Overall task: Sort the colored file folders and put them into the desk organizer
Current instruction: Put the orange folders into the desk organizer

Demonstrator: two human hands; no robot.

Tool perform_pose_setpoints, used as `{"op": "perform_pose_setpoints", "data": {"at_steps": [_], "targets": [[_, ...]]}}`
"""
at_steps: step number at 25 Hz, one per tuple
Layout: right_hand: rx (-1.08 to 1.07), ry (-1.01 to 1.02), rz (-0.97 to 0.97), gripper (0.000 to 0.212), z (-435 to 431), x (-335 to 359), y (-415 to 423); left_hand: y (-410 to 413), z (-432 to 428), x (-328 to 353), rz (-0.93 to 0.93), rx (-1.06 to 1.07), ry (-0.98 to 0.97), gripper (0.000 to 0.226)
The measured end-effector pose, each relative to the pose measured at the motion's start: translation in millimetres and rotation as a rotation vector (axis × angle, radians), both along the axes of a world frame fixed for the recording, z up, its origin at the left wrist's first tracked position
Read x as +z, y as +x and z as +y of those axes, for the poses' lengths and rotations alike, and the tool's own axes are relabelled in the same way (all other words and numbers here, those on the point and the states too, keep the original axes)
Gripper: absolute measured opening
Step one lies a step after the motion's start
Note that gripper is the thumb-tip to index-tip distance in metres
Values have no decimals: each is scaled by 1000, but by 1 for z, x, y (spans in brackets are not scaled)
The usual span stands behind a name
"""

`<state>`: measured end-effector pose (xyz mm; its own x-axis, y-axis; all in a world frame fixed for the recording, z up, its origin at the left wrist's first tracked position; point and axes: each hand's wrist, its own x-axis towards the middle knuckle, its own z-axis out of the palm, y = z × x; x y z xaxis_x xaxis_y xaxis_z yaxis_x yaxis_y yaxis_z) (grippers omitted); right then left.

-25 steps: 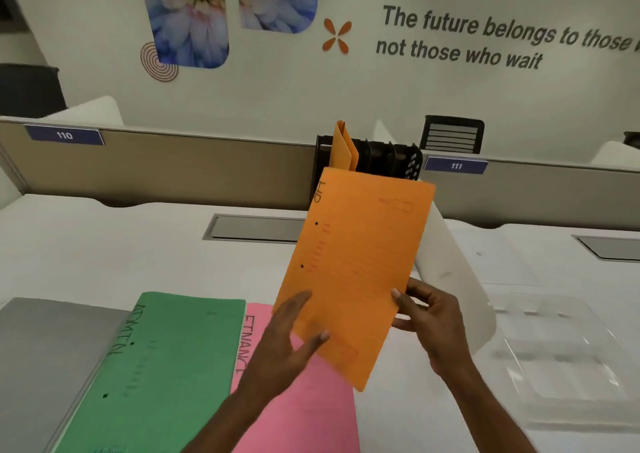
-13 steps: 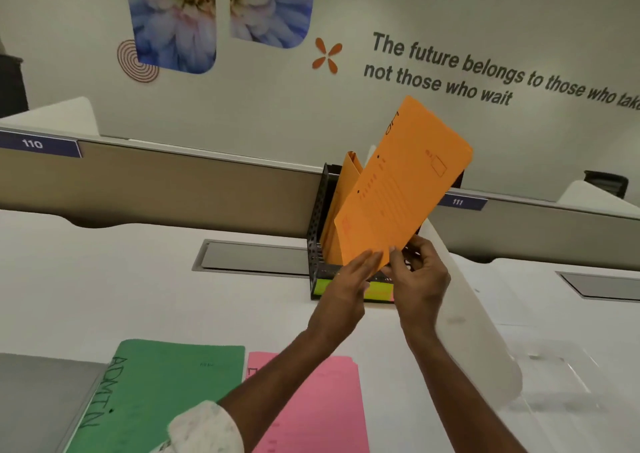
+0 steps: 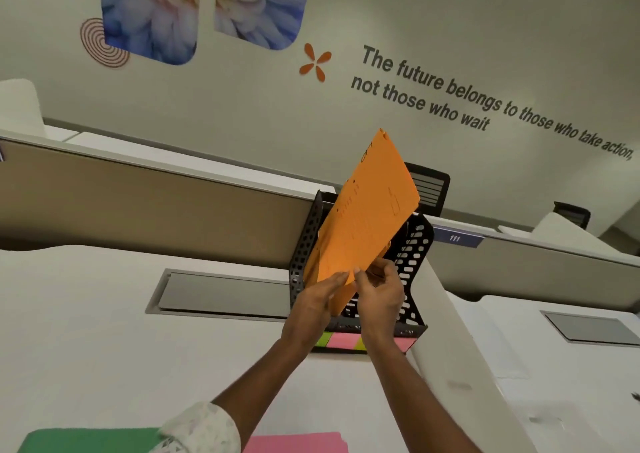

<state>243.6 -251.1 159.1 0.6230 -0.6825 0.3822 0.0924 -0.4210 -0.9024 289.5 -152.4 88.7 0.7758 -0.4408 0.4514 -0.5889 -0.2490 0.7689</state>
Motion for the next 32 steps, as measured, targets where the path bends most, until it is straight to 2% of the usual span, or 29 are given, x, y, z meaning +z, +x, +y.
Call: {"op": "perform_pose_setpoints", "data": {"at_steps": [4,7,10,14,16,18,20,26,29,32], "targets": [[35,33,45,17,-7,-20,19,23,-3,-32,49,-3,50,65],[52,23,101,12,-12,-38,23,29,-4,-53,62,-35,89,59],[-27,-60,38,12,-14,-40,17,29,-6,-63,77,6,72,57],[-159,-98,-52,46,-25,-28,16,31,-9,-64,85,-6,42,66],[-34,-42,32,56,-26,-27,22,36,-7,-59,34,-8,44,67],[130,-20,129,51,-16,-35,33,41,-6,-53,21,-14,26,64],[247,39,109,48,1,-15,5,15,4,-16,-74,-36,49,62],[553,158,226,39,18,-8,24,34,16,-6,-3,45,-36,68],[624,117,297,37,22,9,12,38,27,3,-9,72,-34,71],[597,98,308,38,14,13,-10,28,32,6,27,108,-11,69]]}}
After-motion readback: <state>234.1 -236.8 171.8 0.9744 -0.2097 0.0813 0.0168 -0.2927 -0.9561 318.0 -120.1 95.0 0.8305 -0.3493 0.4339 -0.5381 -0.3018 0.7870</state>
